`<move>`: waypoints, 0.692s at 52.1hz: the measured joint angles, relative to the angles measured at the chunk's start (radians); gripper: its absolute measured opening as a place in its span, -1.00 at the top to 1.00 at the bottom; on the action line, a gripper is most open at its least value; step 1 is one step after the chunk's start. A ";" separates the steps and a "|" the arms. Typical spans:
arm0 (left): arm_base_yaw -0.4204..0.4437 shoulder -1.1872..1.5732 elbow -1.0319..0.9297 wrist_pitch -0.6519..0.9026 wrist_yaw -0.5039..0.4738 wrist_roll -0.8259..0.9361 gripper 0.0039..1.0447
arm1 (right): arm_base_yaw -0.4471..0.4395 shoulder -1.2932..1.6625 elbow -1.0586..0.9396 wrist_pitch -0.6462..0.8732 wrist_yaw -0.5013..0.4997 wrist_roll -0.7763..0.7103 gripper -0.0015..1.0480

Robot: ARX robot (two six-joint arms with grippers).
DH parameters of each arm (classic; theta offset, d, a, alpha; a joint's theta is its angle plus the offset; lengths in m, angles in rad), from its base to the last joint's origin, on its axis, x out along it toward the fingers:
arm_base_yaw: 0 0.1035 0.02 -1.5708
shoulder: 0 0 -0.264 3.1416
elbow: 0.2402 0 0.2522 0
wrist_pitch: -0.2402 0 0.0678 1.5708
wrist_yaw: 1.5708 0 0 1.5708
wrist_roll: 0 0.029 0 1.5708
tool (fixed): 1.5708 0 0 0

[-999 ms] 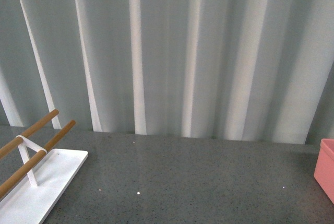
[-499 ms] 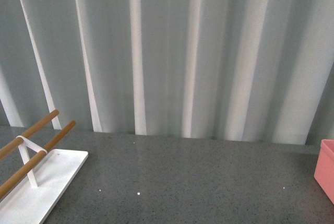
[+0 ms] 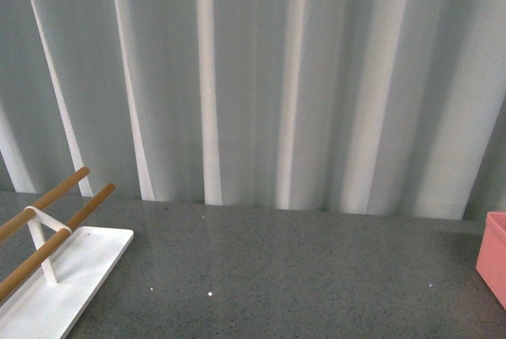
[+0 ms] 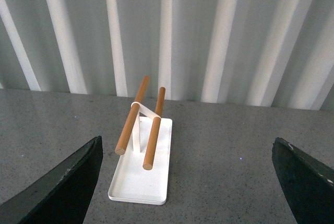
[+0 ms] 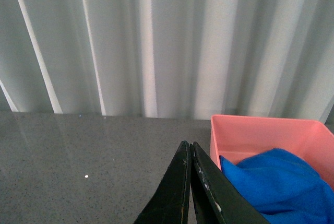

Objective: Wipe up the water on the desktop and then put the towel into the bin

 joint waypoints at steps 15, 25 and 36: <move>0.000 -0.001 0.000 0.000 0.000 0.000 -0.88 | 0.000 -0.173 0.000 -0.181 0.003 0.000 0.93; 0.000 0.000 0.000 0.000 0.000 0.000 -0.88 | 0.000 -0.174 0.000 -0.181 0.003 0.000 0.92; 0.000 0.000 0.000 0.000 0.000 0.000 -0.88 | 0.000 -0.174 0.000 -0.182 0.003 0.000 0.13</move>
